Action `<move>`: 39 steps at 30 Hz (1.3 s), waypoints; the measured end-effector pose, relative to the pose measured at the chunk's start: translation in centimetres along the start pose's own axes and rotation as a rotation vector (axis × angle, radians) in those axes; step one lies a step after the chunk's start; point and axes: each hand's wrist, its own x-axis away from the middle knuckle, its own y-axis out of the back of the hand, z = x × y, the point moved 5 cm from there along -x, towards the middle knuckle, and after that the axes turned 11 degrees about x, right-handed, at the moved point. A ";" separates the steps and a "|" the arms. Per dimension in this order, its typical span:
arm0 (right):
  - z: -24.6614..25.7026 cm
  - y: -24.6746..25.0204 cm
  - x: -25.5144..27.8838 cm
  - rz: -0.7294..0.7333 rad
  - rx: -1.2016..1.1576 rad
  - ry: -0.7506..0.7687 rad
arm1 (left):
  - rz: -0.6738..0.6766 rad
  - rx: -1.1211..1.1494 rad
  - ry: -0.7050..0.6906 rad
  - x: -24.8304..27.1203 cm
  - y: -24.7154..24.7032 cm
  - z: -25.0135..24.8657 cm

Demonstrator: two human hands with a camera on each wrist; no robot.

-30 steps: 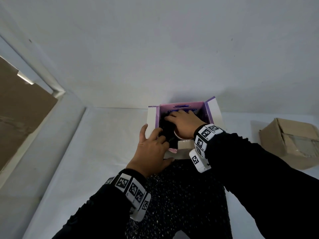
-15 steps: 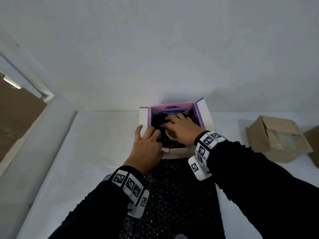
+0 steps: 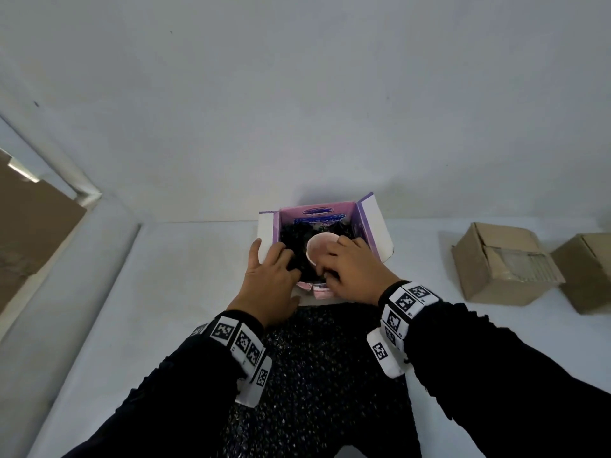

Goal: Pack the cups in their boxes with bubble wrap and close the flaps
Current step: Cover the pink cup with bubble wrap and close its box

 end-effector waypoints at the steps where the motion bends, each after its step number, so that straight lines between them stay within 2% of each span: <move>1: 0.0 -0.1 0.7 -0.020 -0.017 0.008 | 0.005 -0.004 0.009 0.0 -0.1 0.0; 6: 0.3 -1.0 2.9 0.028 0.091 0.003 | 0.003 -0.030 0.027 -0.3 -0.2 -0.1; 10: 0.6 0.5 5.8 -0.181 0.026 -0.093 | -0.125 0.032 -0.003 1.5 -0.2 -0.3; 12: 0.9 0.9 8.1 -0.290 -0.030 -0.181 | -0.237 0.119 -0.036 3.0 -0.3 -0.7; 14: 1.1 0.3 10.3 -0.333 -0.110 -0.292 | -0.329 0.215 -0.050 4.6 -0.4 -1.3; 16: 1.3 -1.5 12.1 -0.267 -0.162 -0.411 | -0.356 0.278 -0.045 6.1 -0.7 -2.0; 17: 1.5 -2.8 12.8 -0.163 -0.175 -0.466 | -0.345 0.289 -0.044 6.8 -1.1 -2.4; 19: 2.2 -6.0 14.2 0.138 -0.164 -0.524 | -0.287 0.296 -0.034 8.0 -2.3 -3.1; 20: 2.6 -7.2 14.9 0.274 -0.155 -0.529 | -0.249 0.299 -0.021 8.6 -3.0 -3.3; 22: 3.4 -8.4 15.6 0.393 -0.163 -0.538 | -0.143 0.299 0.004 9.7 -4.4 -3.8; 25: 3.9 -8.1 15.5 0.451 -0.149 -0.506 | 0.069 0.271 0.002 11.0 -6.1 -4.5; 28: 4.5 -6.8 15.0 0.449 0.002 -0.352 | 0.213 0.323 0.007 11.7 -6.4 -4.8; 30: 4.9 -5.4 14.5 0.404 -0.056 -0.292 | 0.175 0.392 0.017 11.4 -5.6 -4.8; 32: 5.2 -3.5 13.9 0.347 -0.275 -0.254 | 0.062 0.443 0.040 10.8 -4.0 -4.4; 34: 5.1 -1.1 13.2 0.257 -0.457 -0.212 | 0.022 0.502 0.061 10.1 -2.7 -4.0; 37: 4.1 2.1 12.6 0.147 -0.547 -0.219 | 0.002 0.462 0.062 9.3 -0.2 -3.6; 39: 3.3 4.1 12.5 0.154 -0.605 -0.222 | -0.039 0.412 -0.005 8.8 1.9 -3.9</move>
